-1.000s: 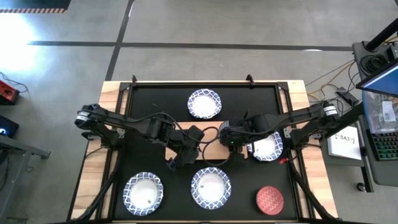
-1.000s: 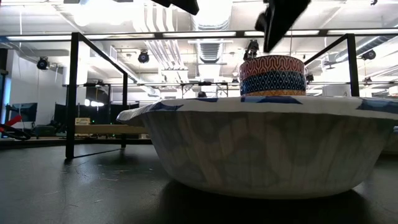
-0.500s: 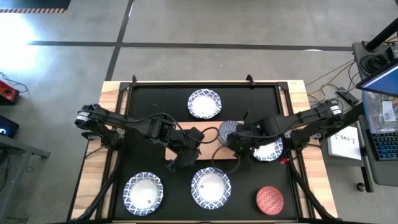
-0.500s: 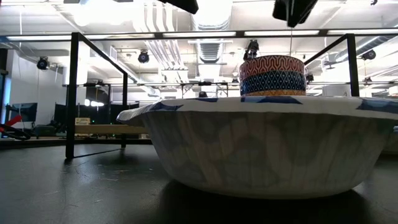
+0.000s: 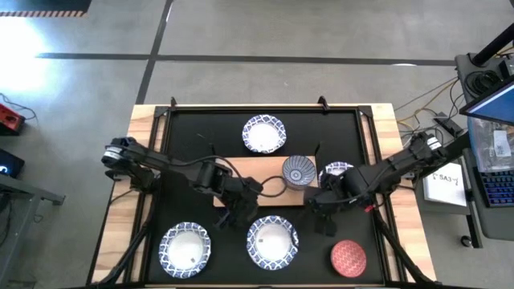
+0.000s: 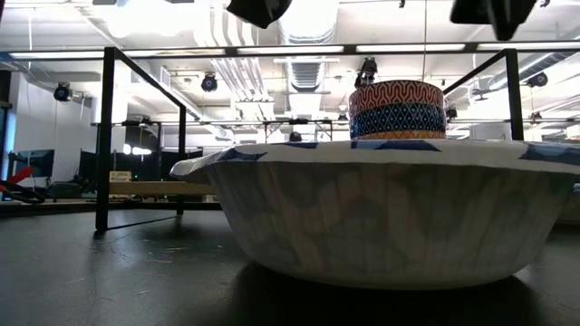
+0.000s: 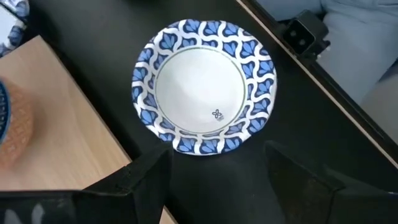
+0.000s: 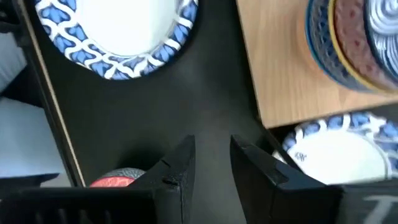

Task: Place and stack bowls onto a shelf
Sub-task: Stack the small orange and gray patterned bowl on top of the small dark blue and red patterned bowl

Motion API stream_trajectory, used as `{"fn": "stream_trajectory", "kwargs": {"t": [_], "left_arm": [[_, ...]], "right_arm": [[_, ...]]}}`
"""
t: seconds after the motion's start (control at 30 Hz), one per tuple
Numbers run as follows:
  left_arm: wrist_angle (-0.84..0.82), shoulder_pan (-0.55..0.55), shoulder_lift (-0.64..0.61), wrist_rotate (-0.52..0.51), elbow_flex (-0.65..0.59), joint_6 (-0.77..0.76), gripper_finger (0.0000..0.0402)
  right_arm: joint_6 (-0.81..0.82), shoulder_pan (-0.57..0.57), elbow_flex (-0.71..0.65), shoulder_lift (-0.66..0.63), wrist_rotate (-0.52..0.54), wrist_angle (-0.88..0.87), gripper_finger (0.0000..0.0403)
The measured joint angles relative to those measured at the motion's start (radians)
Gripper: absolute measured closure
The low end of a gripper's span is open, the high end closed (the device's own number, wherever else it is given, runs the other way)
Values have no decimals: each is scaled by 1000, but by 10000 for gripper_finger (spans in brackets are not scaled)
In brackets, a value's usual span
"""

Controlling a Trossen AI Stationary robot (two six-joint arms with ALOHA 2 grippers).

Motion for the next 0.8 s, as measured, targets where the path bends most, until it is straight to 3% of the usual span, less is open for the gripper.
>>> {"fn": "stream_trajectory", "kwargs": {"t": [0.6, 0.8], "left_arm": [[-181, 12, -94, -82, 0, 66, 171], [-273, 12, -116, -87, 0, 179, 171]], "right_arm": [[383, 58, -30, 10, 2, -8, 314], [641, 102, -112, 11, 2, -8, 314]]}}
